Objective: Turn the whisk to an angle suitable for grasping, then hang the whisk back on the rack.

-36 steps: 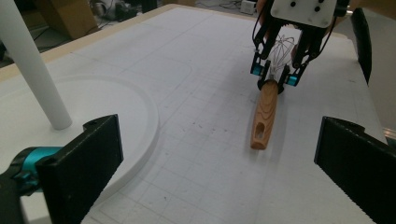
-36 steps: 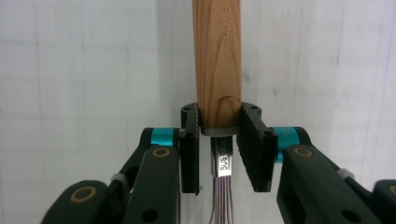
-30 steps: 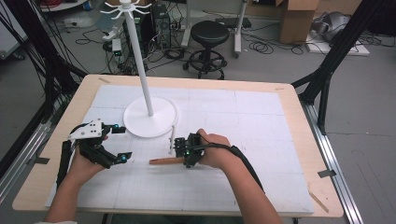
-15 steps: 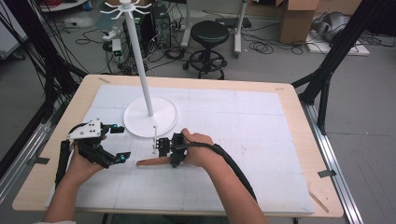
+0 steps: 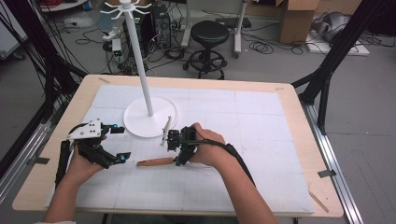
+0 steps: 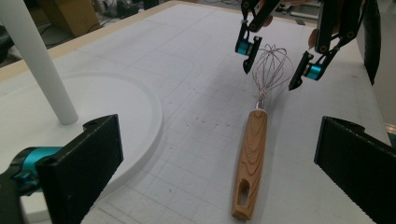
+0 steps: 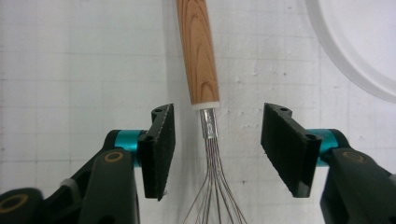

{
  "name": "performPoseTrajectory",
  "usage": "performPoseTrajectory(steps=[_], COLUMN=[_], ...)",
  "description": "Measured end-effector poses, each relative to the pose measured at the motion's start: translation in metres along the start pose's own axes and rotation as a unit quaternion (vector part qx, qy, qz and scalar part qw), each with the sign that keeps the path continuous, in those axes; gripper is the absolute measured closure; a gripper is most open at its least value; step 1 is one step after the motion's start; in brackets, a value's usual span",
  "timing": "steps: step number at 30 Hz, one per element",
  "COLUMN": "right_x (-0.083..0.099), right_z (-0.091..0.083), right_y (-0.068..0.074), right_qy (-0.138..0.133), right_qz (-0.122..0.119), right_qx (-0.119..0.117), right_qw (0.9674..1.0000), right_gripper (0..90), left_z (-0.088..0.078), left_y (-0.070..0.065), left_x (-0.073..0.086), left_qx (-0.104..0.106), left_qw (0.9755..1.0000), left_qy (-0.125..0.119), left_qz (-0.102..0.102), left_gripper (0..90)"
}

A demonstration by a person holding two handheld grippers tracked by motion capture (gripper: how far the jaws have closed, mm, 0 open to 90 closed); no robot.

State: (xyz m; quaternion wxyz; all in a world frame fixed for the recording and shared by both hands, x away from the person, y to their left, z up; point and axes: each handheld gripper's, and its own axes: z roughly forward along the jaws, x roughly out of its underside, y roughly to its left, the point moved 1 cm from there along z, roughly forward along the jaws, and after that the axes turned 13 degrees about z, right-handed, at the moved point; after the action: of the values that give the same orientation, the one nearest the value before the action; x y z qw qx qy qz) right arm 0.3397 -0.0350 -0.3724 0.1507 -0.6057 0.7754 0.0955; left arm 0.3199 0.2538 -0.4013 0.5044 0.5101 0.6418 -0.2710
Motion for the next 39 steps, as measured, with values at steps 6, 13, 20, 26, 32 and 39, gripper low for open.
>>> performPoseTrajectory(steps=[6, 13, 20, 26, 32, 39], right_x=[0.011, 0.031, 0.048, 0.063, 0.069, 0.068], right_z=[-0.008, -0.022, -0.037, -0.045, -0.044, -0.041], right_y=[-0.003, -0.011, -0.015, -0.02, -0.02, -0.021], right_qy=[-0.02, -0.067, -0.118, -0.159, -0.173, -0.17], right_qz=[0.015, 0.04, 0.059, 0.088, 0.097, 0.1], right_qx=[0.0, 0.001, 0.014, 0.016, 0.019, 0.017], right_qw=[0.9997, 0.997, 0.9911, 0.9832, 0.98, 0.9801], right_gripper=[39.9, 34.2, 27.5, 20.0, 15.6, 15.0], left_z=[-0.001, -0.002, -0.004, -0.004, -0.005, -0.005], left_y=[0.0, 0.001, 0.0, 0.0, -0.001, 0.0], left_x=[-0.001, -0.002, -0.004, -0.004, -0.005, -0.004], left_qx=[0.001, 0.002, 0.008, 0.01, 0.01, 0.01], left_qw=[1.0, 1.0, 1.0, 0.9999, 0.9999, 0.9999], left_qy=[-0.002, -0.006, -0.003, -0.004, -0.004, -0.005], left_qz=[0.001, 0.001, 0.003, 0.003, 0.003, 0.002], left_gripper=[1.7, 1.7, 1.7, 1.7, 1.7, 1.7])
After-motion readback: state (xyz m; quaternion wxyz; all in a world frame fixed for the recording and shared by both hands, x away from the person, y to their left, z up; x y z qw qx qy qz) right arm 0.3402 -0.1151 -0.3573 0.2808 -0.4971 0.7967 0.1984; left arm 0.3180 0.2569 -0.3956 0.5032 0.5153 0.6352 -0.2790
